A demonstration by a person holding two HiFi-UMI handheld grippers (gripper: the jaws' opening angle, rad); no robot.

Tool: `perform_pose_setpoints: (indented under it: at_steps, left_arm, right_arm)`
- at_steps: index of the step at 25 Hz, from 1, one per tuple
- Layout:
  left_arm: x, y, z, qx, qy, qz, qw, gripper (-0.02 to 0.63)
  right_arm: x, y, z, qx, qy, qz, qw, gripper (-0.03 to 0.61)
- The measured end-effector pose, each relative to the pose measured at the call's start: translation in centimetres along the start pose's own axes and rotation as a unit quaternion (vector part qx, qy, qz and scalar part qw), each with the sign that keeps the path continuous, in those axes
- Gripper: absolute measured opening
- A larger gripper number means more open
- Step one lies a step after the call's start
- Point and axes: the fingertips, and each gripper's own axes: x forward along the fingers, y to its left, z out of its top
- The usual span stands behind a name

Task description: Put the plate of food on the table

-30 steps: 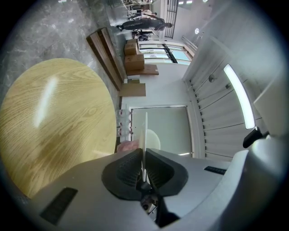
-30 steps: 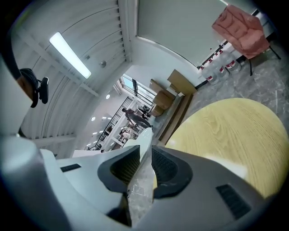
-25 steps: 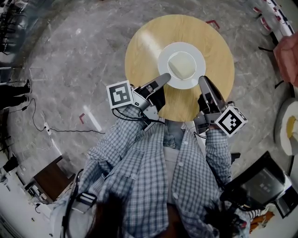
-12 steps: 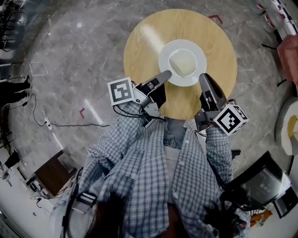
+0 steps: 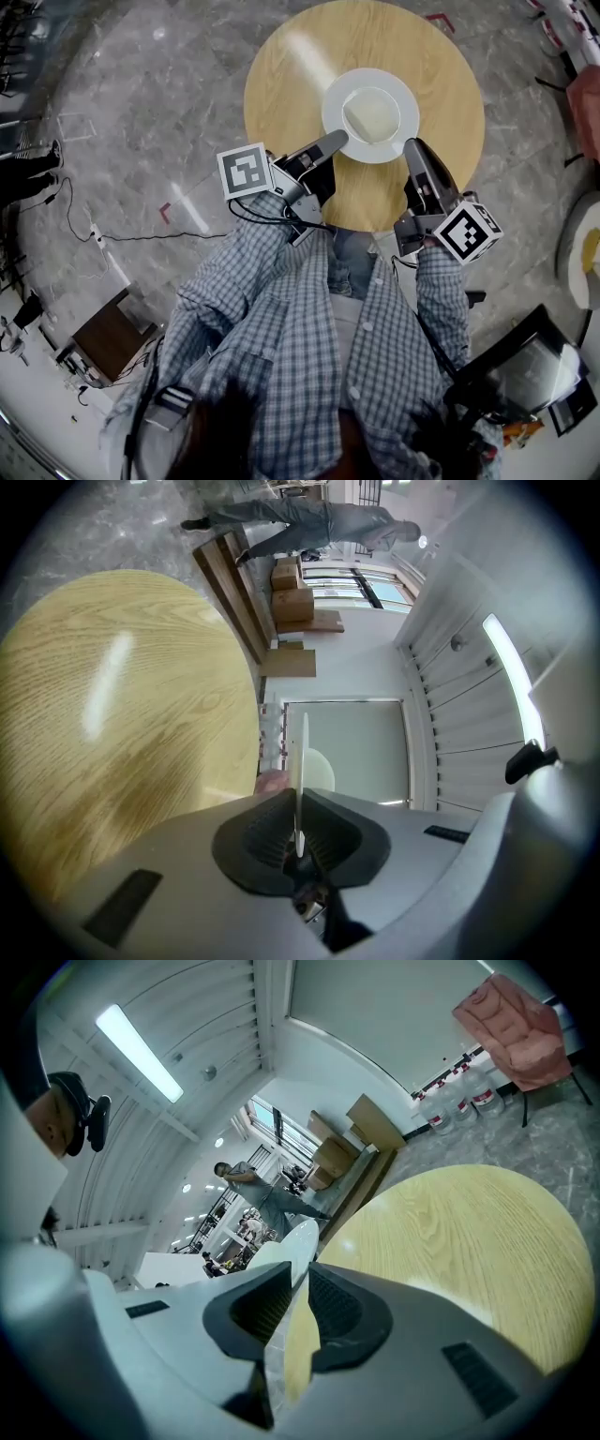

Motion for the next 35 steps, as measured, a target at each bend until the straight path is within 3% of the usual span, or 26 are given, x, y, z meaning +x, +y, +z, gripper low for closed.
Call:
perform_pose_setpoints:
  at_steps: [12,25,35]
  left_arm:
    - [-0.1,1.9,-0.2,-0.010,-0.003,0.010,0.9999,0.020]
    - [1.2,7.6,-1.5,-0.003,0.029,0.050,0.9983,0.020]
    - [2.3,12.4,-1.7,-0.023,0.039,0.080,0.9958,0.020]
  right_arm:
    - [0.4,-1.4,-1.4,-0.006,0.019,-0.014,1.000,0.064]
    - [-0.1,-6.8,-4.9,0.030,0.038,-0.052,0.997,0.064]
    - [0.7,-10.8,-6.9,0.035,0.055,-0.077,0.995,0.064]
